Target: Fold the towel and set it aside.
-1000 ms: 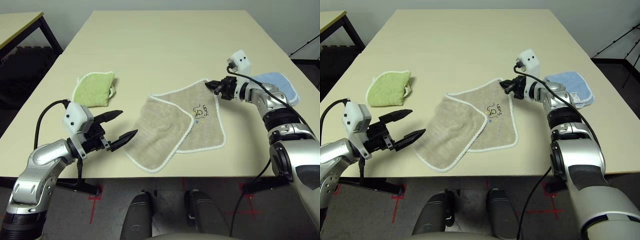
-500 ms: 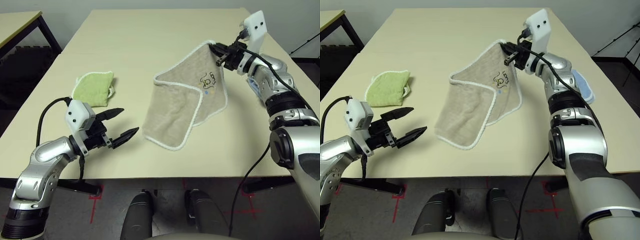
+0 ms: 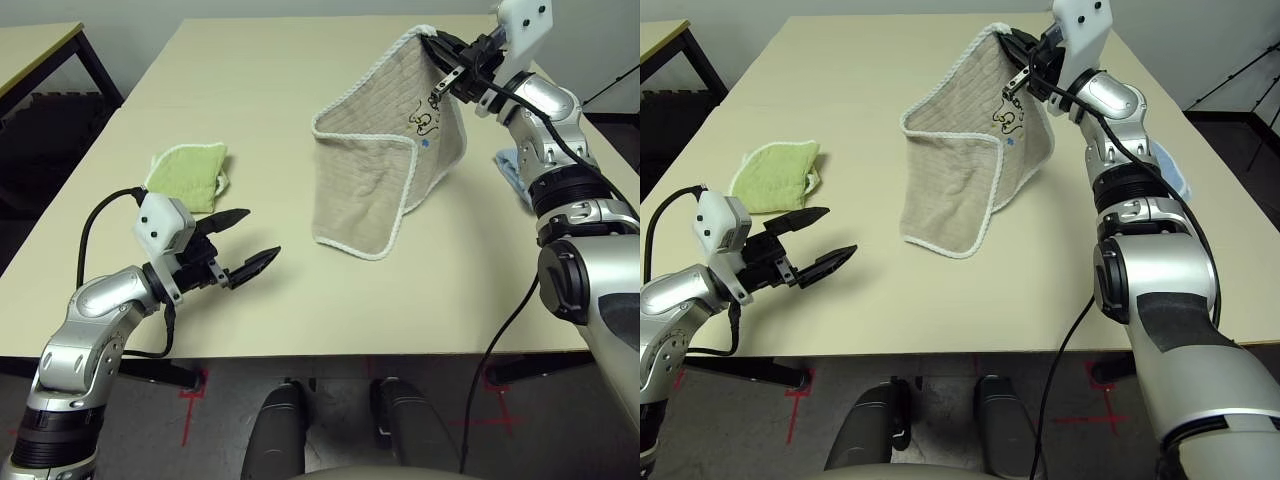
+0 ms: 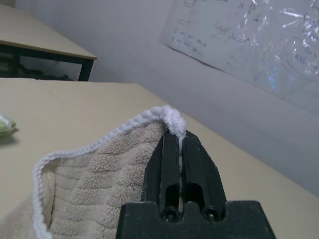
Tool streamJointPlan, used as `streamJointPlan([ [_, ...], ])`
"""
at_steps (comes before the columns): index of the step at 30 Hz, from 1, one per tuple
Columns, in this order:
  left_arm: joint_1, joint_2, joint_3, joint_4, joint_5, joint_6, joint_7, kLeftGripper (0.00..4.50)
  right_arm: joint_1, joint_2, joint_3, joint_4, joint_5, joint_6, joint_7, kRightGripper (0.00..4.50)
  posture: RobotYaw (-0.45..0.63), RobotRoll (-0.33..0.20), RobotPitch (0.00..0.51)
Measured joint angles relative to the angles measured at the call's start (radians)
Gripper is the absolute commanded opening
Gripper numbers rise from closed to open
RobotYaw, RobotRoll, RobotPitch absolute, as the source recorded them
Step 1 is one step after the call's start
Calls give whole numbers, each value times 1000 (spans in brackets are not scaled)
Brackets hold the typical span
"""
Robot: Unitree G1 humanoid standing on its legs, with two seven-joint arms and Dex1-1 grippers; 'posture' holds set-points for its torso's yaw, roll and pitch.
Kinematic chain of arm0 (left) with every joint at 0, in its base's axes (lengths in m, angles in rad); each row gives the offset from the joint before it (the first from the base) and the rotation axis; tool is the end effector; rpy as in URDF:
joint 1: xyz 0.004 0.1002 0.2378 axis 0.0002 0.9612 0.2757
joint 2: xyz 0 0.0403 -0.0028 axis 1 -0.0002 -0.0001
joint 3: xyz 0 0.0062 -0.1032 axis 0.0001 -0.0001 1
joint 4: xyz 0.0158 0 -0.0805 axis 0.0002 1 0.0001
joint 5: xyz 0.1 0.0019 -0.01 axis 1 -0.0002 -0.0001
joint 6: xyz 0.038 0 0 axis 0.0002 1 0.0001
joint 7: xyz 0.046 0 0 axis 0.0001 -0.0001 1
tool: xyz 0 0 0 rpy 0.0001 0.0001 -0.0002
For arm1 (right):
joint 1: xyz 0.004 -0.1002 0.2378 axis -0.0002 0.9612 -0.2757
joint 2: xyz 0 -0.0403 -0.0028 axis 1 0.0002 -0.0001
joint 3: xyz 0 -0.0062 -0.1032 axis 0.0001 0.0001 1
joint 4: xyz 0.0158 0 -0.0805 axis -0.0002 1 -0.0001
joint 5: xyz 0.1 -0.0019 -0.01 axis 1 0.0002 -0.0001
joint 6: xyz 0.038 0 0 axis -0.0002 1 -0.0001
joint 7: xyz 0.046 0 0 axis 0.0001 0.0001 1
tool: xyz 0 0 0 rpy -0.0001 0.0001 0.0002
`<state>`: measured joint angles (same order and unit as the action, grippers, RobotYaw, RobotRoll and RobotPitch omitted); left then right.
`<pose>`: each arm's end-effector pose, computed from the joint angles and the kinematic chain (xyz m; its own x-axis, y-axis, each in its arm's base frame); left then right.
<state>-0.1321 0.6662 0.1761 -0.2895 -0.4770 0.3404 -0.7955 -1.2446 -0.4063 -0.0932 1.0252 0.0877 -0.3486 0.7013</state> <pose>0.2155 0.2565 0.1612 0.7063 -0.7056 -0.0574 0.6963 0.6779 0.2359 0.3666 -0.1974 0.2632 0.7129 0.6135 0.3397 -0.4333 0.7663 -0.4744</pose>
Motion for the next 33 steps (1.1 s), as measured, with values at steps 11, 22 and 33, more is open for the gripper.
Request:
streamJointPlan([
  [11, -117, -36, -32, 73, 7, 29, 27, 4500, -44, 0, -5, 28, 9, -88, -7, 31, -59, 0, 130],
  [22, -202, -67, -40, 125, 8, 68, 65, 4500, -71, -10, -5, 72, 8, -167, -36, 31, -57, 0, 128],
  [33, -519, -158, -5, 320, -10, 199, 213, 4500, -70, 0, -6, 74, 18, -184, 39, 31, -69, 0, 131],
])
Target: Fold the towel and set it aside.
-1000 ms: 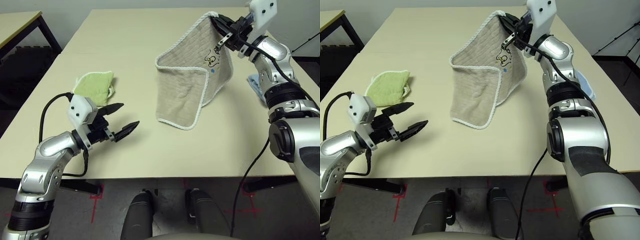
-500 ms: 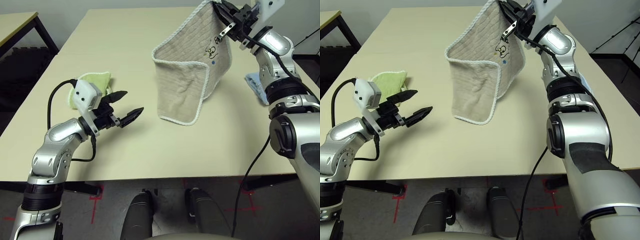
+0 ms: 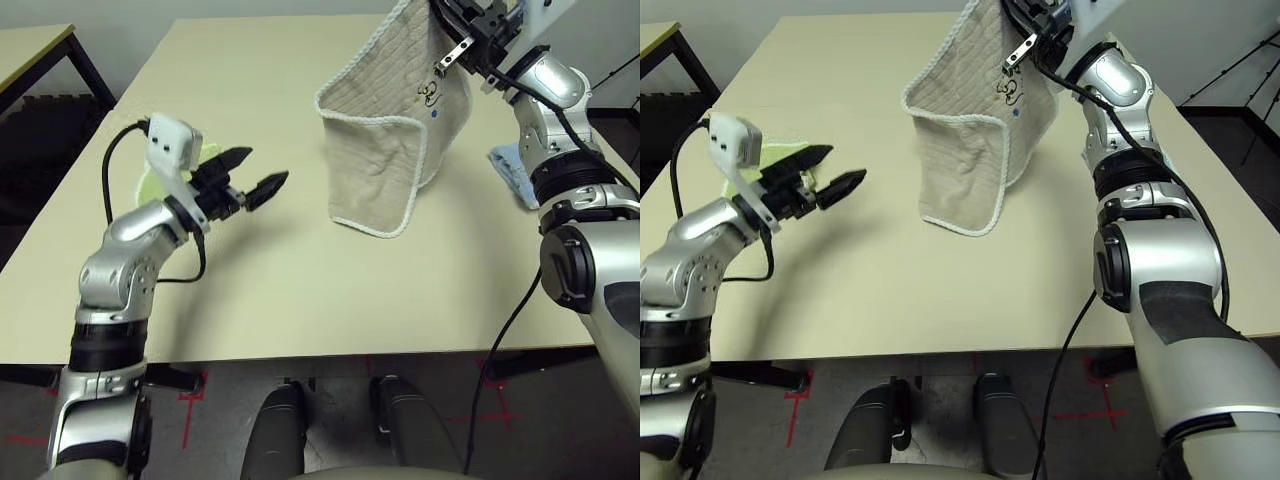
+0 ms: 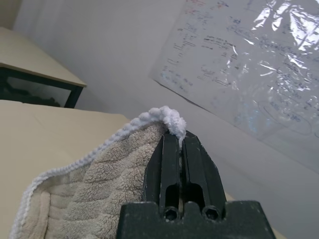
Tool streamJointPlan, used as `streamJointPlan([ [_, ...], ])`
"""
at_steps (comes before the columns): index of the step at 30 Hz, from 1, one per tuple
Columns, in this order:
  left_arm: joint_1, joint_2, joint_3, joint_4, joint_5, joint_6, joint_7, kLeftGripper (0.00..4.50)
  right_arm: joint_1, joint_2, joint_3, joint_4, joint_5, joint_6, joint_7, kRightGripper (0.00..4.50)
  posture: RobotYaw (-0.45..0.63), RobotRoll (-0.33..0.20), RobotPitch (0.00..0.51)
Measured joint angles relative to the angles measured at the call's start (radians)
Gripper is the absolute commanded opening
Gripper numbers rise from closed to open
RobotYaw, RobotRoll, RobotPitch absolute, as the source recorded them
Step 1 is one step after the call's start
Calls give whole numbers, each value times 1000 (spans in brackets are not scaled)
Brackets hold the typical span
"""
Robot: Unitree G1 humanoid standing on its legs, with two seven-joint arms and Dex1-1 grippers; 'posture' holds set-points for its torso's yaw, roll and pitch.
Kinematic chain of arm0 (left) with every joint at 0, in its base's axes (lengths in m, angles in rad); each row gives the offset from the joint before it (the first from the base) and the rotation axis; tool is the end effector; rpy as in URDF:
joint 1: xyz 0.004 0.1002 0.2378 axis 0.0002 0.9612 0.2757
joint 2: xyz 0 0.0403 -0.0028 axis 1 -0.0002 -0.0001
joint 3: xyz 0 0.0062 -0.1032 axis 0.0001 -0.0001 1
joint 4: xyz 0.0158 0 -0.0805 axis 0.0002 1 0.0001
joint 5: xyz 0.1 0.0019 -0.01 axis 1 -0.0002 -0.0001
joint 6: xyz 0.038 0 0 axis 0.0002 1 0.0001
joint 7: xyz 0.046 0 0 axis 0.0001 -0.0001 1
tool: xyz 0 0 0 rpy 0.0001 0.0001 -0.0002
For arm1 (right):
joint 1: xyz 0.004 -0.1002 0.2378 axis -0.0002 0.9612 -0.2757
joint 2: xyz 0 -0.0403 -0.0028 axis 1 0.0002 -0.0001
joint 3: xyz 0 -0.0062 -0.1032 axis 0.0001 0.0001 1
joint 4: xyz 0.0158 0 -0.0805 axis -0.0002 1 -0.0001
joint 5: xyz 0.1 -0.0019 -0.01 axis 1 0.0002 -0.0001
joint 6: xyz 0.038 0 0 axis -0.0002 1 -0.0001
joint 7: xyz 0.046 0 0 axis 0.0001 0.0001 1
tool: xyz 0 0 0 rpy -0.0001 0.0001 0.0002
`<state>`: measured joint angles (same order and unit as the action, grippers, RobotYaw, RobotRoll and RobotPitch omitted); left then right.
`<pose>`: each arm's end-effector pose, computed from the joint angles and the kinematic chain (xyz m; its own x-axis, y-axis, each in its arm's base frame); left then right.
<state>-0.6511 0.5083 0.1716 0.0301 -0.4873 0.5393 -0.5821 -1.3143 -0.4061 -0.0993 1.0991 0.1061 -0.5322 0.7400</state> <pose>0.2900 0.2293 0.2123 0.8126 -0.5671 0.1344 0.5658 0.8229 0.0510 0.3643 -0.1933 0.2816 0.6074 0.6576 0.4456 -0.3889 0.7353 -0.5551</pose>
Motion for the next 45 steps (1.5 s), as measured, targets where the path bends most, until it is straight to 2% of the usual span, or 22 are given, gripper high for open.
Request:
streamJointPlan([
  [6, -235, -73, 18, 215, 16, -3, 93, 4500, 22, 21, 0, -45, 43, 21, 117, 31, -82, 0, 133],
  [11, -343, -104, -1, 433, 79, -97, 106, 4500, 33, 23, 0, -86, 64, 48, 156, 31, -97, 0, 135],
  [19, -357, -163, -106, 580, 183, -184, 19, 4500, 36, 26, 0, -133, 83, 89, 170, 31, -113, 0, 136],
  [25, -356, -208, -116, 606, 213, -213, -3, 4500, 42, 29, 0, -160, 94, 110, 177, 31, -117, 0, 137],
  [33, -314, -212, -98, 576, 219, -211, 13, 4500, 44, 30, 0, -168, 98, 123, 177, 31, -120, 0, 141],
  [40, -183, -162, -12, 327, 188, -107, 80, 4500, 44, 30, 0, -169, 98, 129, 176, 31, -103, 0, 146],
  [45, -82, -173, 7, 131, 130, 40, 109, 4500, 44, 31, 0, -168, 97, 130, 177, 31, -89, 0, 142],
])
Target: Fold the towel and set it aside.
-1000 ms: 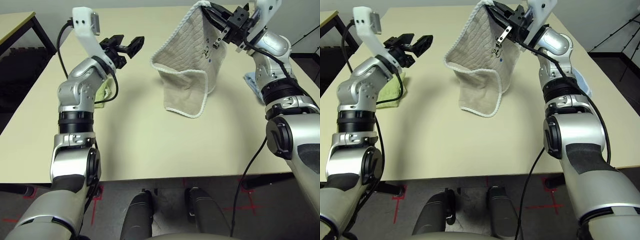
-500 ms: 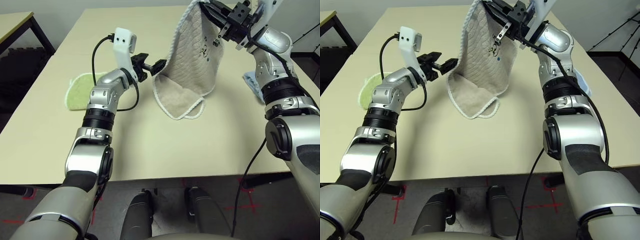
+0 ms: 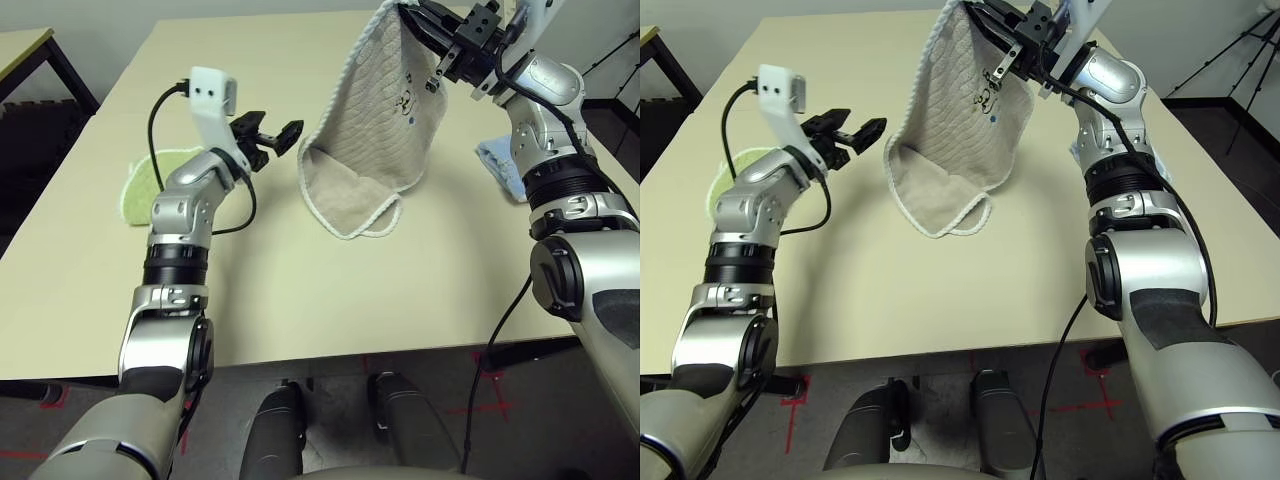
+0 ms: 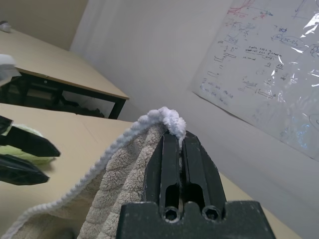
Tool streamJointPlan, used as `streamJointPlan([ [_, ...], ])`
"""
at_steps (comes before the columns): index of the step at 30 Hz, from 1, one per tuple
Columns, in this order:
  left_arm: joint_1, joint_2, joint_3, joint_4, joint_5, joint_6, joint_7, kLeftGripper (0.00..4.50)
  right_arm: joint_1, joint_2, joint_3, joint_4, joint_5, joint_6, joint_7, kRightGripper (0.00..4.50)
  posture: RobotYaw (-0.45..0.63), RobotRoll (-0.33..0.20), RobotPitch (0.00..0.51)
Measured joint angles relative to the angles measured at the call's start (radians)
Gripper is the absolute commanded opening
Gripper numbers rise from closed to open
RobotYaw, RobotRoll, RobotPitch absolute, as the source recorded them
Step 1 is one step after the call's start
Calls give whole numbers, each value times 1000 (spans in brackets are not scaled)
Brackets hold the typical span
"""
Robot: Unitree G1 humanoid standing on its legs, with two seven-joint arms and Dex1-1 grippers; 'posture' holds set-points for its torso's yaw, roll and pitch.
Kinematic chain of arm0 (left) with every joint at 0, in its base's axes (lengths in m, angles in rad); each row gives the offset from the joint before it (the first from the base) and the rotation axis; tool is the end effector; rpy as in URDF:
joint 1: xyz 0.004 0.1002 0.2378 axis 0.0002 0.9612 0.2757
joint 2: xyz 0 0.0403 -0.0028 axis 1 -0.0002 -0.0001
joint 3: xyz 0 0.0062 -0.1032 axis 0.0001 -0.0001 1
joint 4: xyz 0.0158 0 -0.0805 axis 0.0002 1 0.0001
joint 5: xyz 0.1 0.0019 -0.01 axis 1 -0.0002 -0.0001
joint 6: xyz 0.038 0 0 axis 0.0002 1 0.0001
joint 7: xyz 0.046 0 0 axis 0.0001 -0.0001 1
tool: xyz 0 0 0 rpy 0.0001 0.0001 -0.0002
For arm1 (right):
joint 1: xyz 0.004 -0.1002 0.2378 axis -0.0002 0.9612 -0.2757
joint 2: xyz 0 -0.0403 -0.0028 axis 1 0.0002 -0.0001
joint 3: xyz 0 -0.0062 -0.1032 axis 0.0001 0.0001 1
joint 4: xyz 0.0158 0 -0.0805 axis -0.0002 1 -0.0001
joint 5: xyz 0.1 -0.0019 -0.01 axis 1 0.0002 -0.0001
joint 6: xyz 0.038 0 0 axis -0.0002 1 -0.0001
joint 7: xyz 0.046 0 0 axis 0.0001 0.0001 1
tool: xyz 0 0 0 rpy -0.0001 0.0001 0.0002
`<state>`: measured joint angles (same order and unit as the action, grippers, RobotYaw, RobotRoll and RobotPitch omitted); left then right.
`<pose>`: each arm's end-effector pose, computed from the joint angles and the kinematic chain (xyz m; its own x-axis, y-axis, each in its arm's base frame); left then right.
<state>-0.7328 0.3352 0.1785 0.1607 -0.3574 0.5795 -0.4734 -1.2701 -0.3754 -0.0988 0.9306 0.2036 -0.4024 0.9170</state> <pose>0.3117 0.1996 0.1951 0.8746 -0.4799 0.0685 0.4841 0.8720 -0.0727 0.3608 -0.1834 0.2865 0.4765 0.7801 0.4054 -0.5409 0.6237 -0.5643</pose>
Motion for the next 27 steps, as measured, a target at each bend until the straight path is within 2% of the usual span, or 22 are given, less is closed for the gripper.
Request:
streamJointPlan([
  [3, 79, -48, -22, -108, -39, 92, 12, 4500, 0, 0, 1, 0, 0, 0, 1, 31, -89, 0, 142],
  [8, 166, -111, -90, -176, -56, 201, 50, 4500, 0, -2, 1, 0, 0, 0, 1, 31, -97, 0, 141],
  [17, 170, -171, -113, -172, -56, 250, 116, 4500, 0, -8, 1, 0, 0, 1, 1, 31, -102, 0, 140],
  [27, 229, -177, -153, -165, -18, 296, 193, 4500, 0, -14, 1, 0, 0, 2, -1, 31, -100, 0, 132],
])
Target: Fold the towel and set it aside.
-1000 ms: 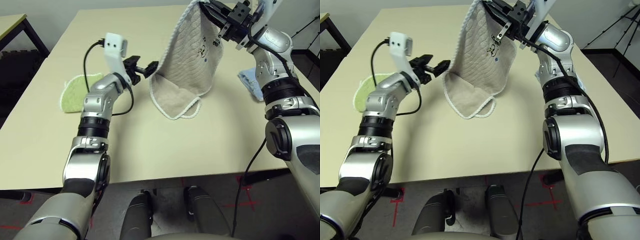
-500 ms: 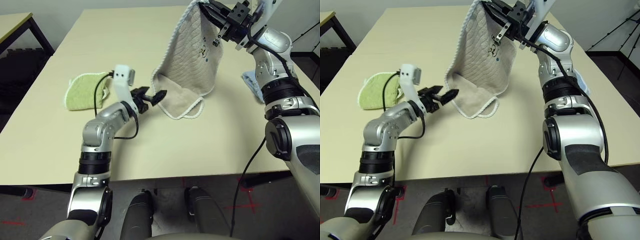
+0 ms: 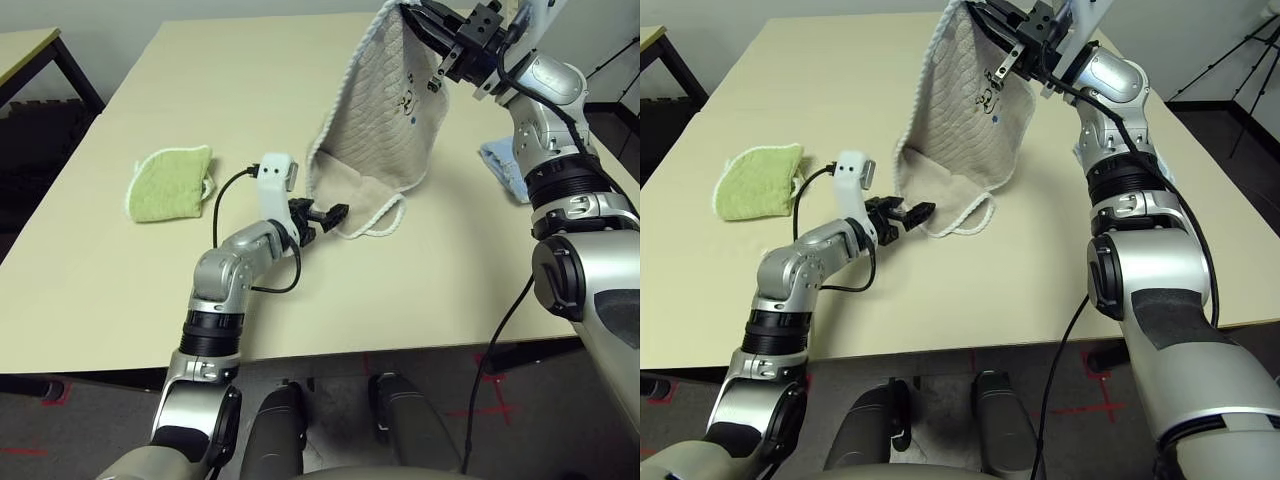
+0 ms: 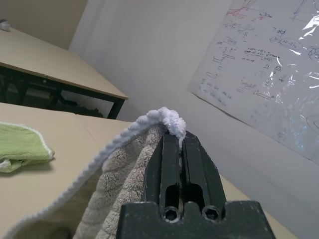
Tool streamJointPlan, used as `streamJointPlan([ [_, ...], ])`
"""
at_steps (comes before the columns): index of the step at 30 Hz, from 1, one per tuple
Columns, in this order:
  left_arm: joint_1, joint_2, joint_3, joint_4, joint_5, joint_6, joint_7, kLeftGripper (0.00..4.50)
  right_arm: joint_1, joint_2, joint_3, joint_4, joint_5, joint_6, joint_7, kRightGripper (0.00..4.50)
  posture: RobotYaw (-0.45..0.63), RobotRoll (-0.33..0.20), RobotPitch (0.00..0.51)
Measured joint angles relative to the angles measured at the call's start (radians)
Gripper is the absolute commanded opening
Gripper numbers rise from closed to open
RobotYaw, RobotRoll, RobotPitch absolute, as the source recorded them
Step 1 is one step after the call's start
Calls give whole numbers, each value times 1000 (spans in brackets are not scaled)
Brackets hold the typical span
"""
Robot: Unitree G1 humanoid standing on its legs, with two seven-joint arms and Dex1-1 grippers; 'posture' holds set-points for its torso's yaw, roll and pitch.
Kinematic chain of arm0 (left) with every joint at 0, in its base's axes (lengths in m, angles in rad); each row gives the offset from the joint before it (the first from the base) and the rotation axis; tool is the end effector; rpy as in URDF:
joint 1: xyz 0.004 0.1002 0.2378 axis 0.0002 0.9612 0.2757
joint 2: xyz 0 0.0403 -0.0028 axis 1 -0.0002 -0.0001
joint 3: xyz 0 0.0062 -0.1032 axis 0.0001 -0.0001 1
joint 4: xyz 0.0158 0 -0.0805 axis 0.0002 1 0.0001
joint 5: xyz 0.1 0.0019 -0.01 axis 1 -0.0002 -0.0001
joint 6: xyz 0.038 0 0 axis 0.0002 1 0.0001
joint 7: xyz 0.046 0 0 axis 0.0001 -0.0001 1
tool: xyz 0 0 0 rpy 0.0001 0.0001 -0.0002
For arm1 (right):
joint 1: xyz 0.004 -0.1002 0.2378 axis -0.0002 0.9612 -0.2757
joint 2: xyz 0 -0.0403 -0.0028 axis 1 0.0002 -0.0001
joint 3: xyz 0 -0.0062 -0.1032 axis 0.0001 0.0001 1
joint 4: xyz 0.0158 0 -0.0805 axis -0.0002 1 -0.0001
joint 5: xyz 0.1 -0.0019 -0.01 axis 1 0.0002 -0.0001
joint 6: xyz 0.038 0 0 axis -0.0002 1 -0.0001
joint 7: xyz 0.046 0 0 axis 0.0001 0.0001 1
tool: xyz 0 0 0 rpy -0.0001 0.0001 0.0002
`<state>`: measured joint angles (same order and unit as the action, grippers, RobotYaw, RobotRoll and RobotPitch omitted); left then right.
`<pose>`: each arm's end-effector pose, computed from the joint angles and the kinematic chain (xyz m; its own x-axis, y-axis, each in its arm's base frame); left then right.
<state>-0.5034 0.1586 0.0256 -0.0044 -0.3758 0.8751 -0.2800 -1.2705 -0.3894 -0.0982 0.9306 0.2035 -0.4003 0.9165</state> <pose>0.2797 0.1434 0.1256 0.8024 -0.5152 -0.3012 0.4497 0.8537 -0.2624 0.3601 -0.1875 0.2880 0.4859 0.7756 0.4029 -0.5316 0.6282 -0.5681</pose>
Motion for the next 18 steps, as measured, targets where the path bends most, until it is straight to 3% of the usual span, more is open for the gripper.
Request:
streamJointPlan([
  [8, 81, -41, 3, -111, -7, 39, 56, 4500, -3, -6, 0, 1, 0, 0, -4, 31, -92, 0, 129],
  [18, 77, -150, 18, -103, -60, 78, 64, 4500, -9, -7, 0, 13, -1, -1, -4, 31, -94, 0, 126],
])
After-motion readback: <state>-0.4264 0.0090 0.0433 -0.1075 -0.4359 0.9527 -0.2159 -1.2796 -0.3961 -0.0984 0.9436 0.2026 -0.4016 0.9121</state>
